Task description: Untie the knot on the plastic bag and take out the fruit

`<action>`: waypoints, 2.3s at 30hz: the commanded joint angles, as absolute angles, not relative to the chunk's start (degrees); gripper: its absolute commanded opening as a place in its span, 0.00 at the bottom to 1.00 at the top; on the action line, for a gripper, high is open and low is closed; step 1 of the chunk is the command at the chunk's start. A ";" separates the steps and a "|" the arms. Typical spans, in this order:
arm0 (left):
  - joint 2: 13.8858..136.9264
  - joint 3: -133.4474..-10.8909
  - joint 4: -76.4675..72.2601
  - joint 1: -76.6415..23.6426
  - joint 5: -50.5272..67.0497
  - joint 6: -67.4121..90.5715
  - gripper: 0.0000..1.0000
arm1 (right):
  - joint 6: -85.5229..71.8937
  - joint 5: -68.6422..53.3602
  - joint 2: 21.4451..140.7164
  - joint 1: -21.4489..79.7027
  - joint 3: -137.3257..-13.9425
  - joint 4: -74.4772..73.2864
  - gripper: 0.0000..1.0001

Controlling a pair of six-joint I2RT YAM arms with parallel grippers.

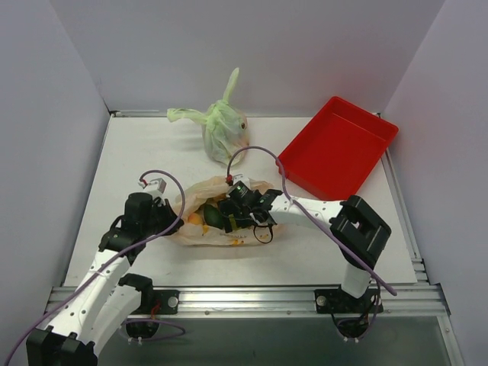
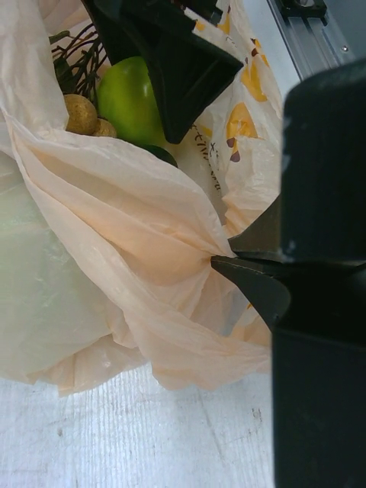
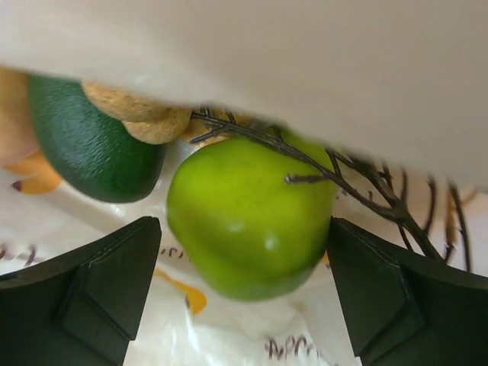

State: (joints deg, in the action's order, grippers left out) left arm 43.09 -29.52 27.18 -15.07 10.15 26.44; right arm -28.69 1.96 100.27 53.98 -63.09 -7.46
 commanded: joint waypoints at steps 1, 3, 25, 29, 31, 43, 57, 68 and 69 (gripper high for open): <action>41.40 -31.38 26.19 -14.94 8.53 25.40 0.00 | -29.97 3.16 101.69 54.75 -65.39 -6.42 0.91; 41.48 -31.46 26.19 -14.59 8.44 25.40 0.00 | -29.97 3.43 102.13 54.84 -65.04 -6.50 0.87; 41.92 -31.38 26.54 -12.57 7.82 25.84 0.00 | -16.26 -8.27 74.01 47.14 -66.09 -7.91 0.24; 41.84 -31.38 26.46 -12.48 8.09 25.93 0.00 | -15.64 -2.21 70.05 35.65 -64.25 -8.17 0.29; 41.84 -31.38 26.54 -12.39 8.17 25.93 0.00 | -17.31 1.81 70.40 29.38 -63.37 -8.17 0.31; 41.84 -31.20 26.19 -12.30 8.97 25.93 0.00 | -26.36 4.92 93.85 3.70 -70.65 -7.03 0.38; 41.31 -31.11 25.75 -11.95 9.75 25.84 0.00 | -22.70 5.63 95.29 4.30 -74.97 -10.54 1.00; 41.31 -31.11 25.75 -11.34 9.76 25.75 0.00 | 6.19 -2.72 78.40 34.25 -73.82 -17.03 0.94; 41.22 -31.11 25.75 -11.34 9.93 25.84 0.00 | 8.33 -2.55 78.40 39.15 -74.35 -18.01 0.94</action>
State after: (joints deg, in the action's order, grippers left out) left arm 41.80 -29.52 27.16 -11.90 9.08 26.33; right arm -4.58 -0.84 79.15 32.29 -73.36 -11.68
